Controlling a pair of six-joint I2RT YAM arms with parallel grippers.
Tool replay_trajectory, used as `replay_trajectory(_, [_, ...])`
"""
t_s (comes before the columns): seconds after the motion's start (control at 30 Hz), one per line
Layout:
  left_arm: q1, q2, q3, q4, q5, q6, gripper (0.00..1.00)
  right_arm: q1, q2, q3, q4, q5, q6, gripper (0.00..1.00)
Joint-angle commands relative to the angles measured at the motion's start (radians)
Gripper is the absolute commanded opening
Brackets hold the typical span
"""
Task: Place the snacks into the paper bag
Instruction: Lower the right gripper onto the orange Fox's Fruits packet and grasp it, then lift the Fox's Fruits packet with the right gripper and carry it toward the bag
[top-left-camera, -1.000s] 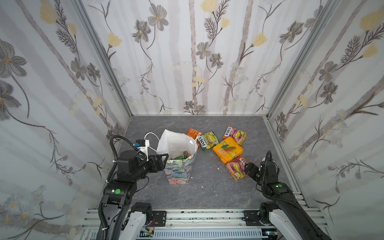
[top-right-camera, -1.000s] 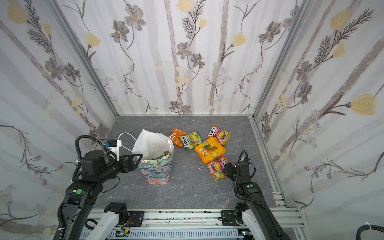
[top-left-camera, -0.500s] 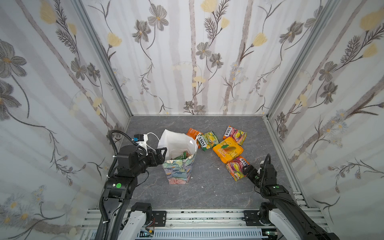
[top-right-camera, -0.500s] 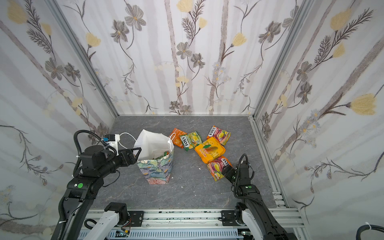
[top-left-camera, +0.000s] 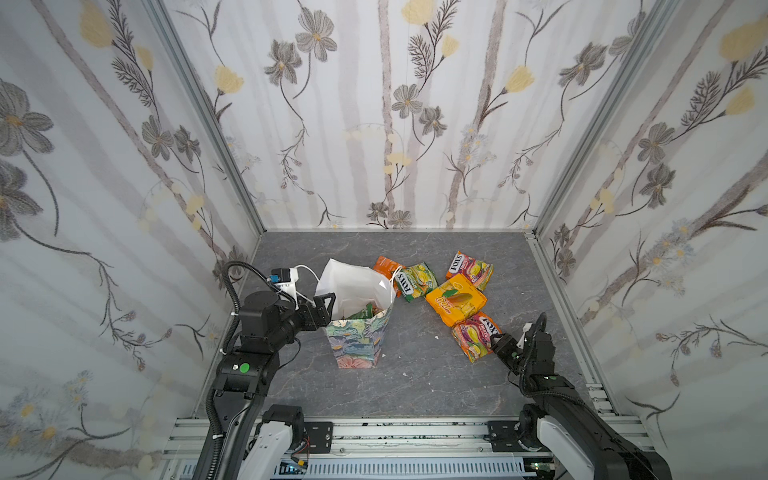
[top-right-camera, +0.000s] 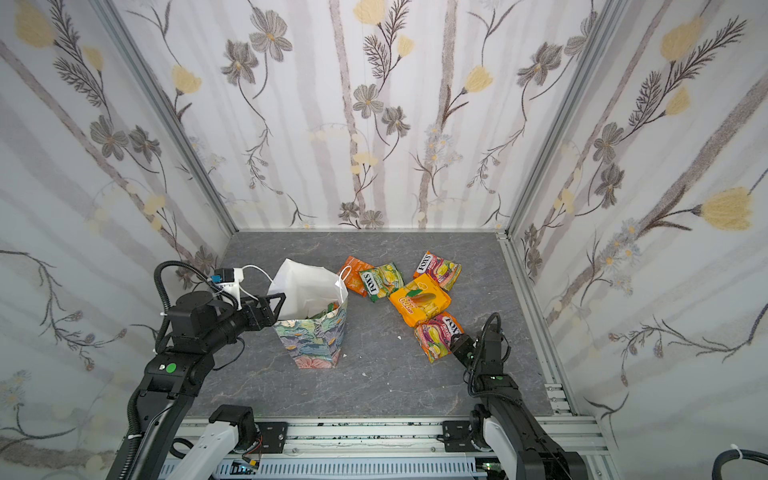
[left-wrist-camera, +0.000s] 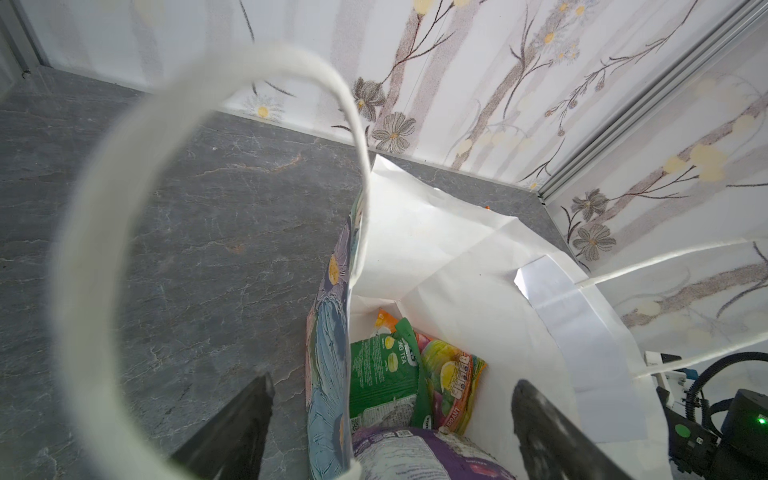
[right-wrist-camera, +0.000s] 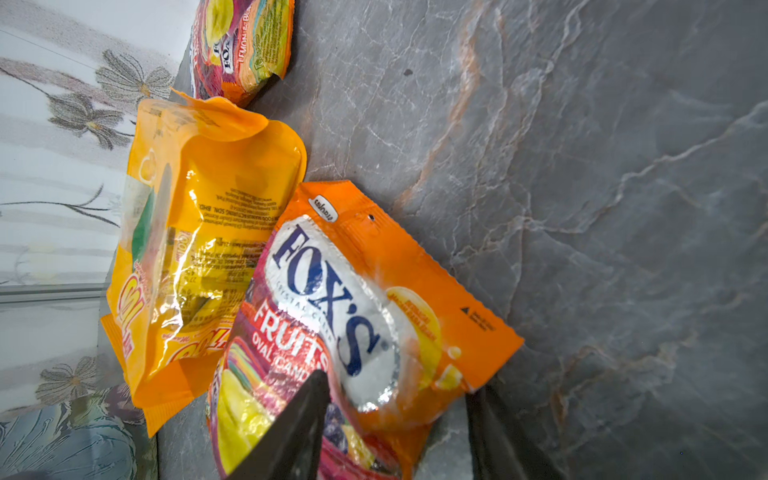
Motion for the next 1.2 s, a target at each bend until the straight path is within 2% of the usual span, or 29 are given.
replay_trajectory(0.0, [0.001, -0.003, -0.014, 0.059, 0.002, 0.03, 0.89, -0.004, -0.001, -0.004, 0.049, -0.022, 0.01, 0.47])
replay_trajectory(0.23, [0.001, -0.023, -0.06, 0.092, -0.01, 0.042, 0.89, -0.009, -0.009, 0.001, 0.073, -0.029, 0.01, 0.31])
replay_trajectory(0.53, [0.0, -0.02, -0.07, 0.098, -0.02, 0.031, 0.89, -0.012, -0.032, 0.044, 0.025, -0.041, -0.015, 0.01])
replay_trajectory(0.87, [0.0, -0.058, -0.07, 0.09, -0.074, 0.016, 0.9, -0.01, -0.21, 0.178, -0.157, -0.076, -0.064, 0.0])
replay_trajectory(1.03, [0.0, -0.06, -0.075, 0.092, -0.075, 0.016, 0.9, 0.005, -0.227, 0.304, -0.213, -0.151, -0.1, 0.0])
replay_trajectory(1.17, [-0.001, -0.045, -0.075, 0.092, -0.075, 0.016, 0.9, 0.068, -0.225, 0.446, -0.273, -0.164, -0.152, 0.0])
